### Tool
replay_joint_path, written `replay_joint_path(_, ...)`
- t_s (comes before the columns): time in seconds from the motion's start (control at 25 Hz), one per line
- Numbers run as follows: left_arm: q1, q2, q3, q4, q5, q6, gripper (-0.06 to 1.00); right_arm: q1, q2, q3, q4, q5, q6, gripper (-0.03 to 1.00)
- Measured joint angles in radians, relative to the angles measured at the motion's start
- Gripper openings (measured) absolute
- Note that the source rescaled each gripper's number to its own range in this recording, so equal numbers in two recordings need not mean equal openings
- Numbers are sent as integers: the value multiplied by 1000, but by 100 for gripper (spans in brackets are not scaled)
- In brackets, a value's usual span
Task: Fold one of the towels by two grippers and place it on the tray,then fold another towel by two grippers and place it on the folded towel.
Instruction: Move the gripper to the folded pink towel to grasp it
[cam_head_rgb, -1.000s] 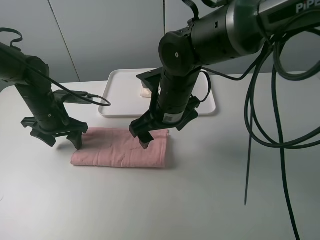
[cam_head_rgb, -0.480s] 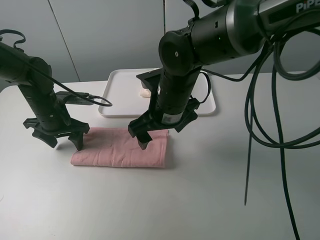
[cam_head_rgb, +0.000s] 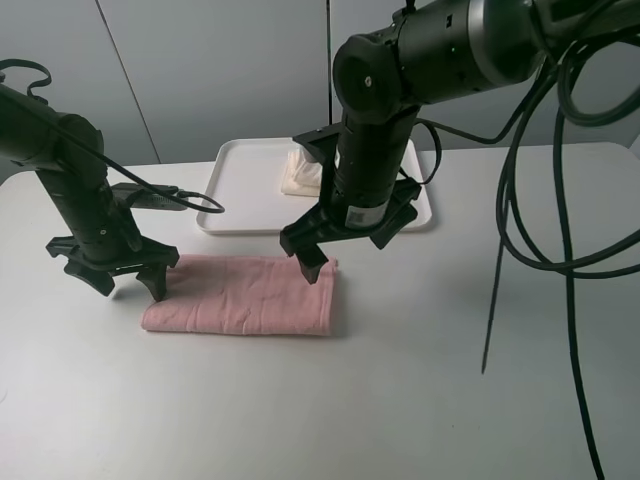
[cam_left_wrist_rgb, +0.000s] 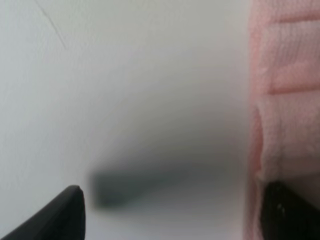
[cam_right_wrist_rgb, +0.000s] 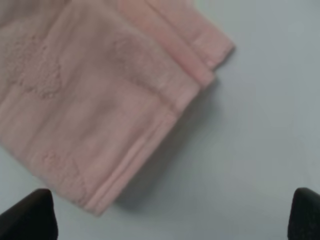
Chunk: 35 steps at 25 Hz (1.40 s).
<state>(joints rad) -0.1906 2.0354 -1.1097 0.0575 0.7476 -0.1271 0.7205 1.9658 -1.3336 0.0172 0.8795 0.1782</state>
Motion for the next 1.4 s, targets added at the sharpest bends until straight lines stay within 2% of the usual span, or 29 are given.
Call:
replay_joint_path(0.32,0,0,-1,0,0,0,93,-2,111,-102,-2,74,50,100)
replay_joint_path(0.92,0,0,-1,0,2,0,93,-24,163,-120,31,10,176,99)
replay_joint_path(1.08,0,0,-1,0,4,0,93,-24,210,-122,31,9,189,96)
replay_joint_path(1.4,0,0,-1,0,4,0,93,-24,241,-122,0,1,215,95)
